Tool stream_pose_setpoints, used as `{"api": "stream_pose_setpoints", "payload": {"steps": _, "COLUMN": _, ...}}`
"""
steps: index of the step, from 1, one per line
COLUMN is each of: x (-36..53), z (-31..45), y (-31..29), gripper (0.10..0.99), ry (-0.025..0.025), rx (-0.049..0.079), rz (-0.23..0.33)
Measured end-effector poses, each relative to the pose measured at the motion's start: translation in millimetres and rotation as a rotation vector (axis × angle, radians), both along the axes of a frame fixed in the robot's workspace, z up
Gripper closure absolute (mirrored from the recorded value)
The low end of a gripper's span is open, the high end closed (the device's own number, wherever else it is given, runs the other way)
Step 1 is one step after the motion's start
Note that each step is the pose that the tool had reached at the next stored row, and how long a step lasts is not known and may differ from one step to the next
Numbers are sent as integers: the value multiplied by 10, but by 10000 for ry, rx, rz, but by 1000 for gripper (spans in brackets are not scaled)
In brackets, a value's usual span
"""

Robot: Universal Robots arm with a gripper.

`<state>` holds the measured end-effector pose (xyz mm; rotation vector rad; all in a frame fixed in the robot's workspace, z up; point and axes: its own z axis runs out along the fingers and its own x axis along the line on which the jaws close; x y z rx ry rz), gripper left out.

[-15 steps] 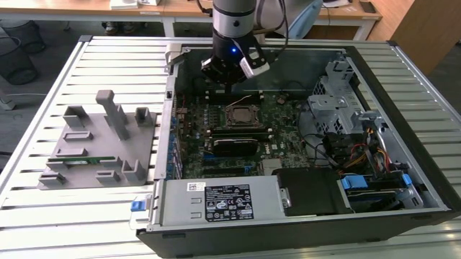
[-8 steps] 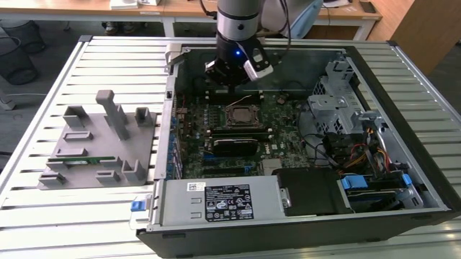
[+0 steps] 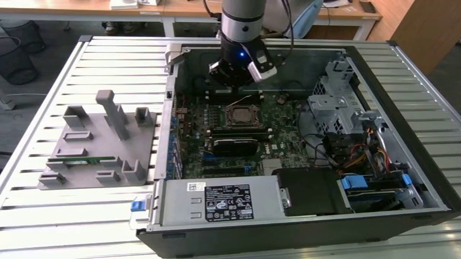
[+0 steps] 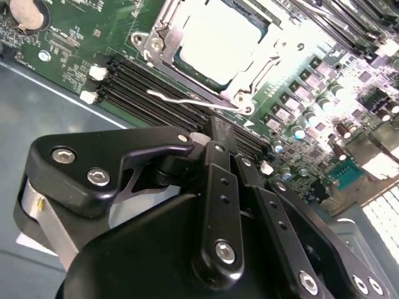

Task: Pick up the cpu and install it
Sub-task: 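Install the first cpu locking lever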

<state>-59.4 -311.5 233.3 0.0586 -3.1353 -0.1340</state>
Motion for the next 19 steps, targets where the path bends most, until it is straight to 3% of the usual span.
{"api": "stream_pose_setpoints", "payload": {"steps": 10, "x": 117, "z": -50, "y": 6, "gripper": 980, "ry": 0, "rx": 0, "rz": 0}}
{"api": "stream_pose_setpoints", "payload": {"steps": 19, "x": 147, "z": -75, "y": 30, "gripper": 980, "ry": 1, "rx": -1, "rz": 94}}
